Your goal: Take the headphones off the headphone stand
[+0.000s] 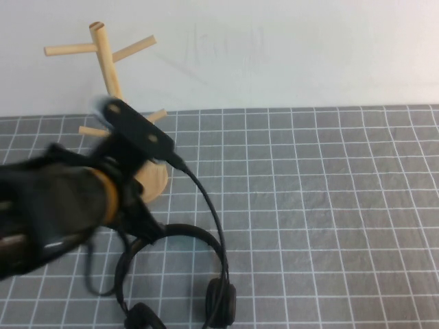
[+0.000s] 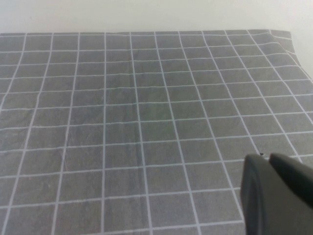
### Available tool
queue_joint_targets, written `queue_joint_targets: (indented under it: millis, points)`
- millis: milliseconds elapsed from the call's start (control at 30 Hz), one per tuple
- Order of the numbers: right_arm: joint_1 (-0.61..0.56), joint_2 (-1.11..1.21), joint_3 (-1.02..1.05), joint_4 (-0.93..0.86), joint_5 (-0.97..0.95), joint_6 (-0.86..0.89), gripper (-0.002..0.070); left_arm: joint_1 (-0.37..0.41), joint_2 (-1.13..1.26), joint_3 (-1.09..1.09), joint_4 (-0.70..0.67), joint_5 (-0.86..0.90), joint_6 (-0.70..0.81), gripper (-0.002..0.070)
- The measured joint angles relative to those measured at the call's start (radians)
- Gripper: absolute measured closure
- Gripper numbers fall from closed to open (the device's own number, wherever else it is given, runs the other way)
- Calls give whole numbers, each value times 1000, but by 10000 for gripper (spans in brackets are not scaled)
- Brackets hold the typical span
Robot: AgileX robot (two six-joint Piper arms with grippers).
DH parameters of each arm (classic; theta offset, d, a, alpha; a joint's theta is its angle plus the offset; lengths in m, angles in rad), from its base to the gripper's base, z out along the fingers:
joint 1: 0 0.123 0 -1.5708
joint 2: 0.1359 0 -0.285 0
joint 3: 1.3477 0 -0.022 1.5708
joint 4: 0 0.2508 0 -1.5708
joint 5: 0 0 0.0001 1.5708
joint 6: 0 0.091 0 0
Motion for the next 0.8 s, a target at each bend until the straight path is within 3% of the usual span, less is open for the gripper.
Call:
queue_joint_targets:
  millis: [233, 500, 800]
  points:
    - [0, 0, 0, 0, 0, 0, 682, -10, -373, 28, -95, 29, -40, 675]
    - [0, 0, 0, 0, 0, 0, 682, -10, -781, 260, -167, 31, -118, 677]
    - [0, 0, 0, 0, 0, 0, 682, -10, -1017, 360, -174, 52, -232, 677]
